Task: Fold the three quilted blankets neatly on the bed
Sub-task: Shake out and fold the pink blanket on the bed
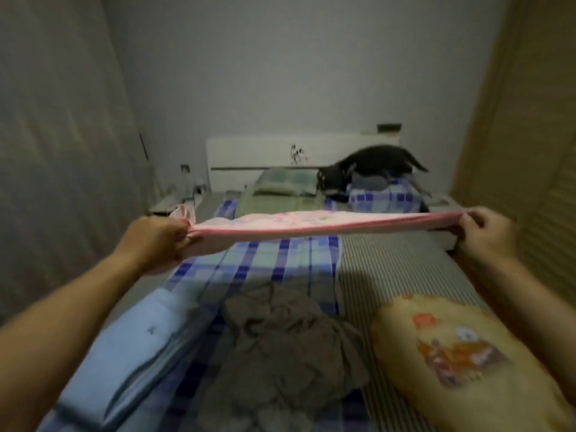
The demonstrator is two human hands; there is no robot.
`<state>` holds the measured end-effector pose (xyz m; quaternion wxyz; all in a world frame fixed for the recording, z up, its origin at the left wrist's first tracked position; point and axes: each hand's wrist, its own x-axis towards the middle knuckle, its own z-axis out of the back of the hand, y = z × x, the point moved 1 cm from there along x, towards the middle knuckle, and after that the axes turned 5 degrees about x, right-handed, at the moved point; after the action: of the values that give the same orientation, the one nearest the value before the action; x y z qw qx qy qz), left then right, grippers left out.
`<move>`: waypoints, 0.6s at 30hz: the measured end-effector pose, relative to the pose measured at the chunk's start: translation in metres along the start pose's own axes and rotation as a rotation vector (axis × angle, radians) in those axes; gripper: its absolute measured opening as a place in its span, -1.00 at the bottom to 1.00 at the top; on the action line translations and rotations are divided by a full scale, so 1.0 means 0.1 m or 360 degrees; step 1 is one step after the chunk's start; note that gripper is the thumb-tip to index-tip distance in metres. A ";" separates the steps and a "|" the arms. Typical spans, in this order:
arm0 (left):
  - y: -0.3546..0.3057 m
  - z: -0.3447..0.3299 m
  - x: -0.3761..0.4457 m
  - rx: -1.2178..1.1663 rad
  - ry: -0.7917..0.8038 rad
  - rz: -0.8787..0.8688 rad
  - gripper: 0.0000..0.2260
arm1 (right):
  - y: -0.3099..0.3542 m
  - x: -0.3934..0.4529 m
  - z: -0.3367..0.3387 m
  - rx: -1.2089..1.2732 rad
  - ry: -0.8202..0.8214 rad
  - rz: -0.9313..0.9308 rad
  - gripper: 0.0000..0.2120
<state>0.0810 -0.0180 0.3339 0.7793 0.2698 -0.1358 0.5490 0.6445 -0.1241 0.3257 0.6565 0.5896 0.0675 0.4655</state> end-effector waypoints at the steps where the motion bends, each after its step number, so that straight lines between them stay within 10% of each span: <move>1: -0.18 -0.17 -0.28 -0.0028 0.0065 -0.0057 -0.71 | -0.38 -0.34 0.02 -0.0106 0.0018 -0.0039 -0.84; 6: -0.94 -1.46 -1.83 -0.0135 0.0720 -0.0521 -0.84 | -2.21 -1.97 0.03 -0.0352 0.0128 -0.0831 -0.79; 11: -1.45 -2.35 -2.95 -0.0247 0.1342 -0.0286 -0.69 | -3.17 -2.91 -0.13 -0.0839 0.0559 -0.1225 -0.82; 18: -1.56 -2.19 -3.26 -0.0686 0.1366 0.0029 -0.34 | -3.08 -3.05 -0.46 -0.0374 -0.0278 -0.1946 -0.47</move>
<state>0.0899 -0.1874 -0.0528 0.7984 -0.1501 0.0851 0.5769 0.6092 -0.2623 -0.0858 0.8676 0.4041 0.2869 -0.0397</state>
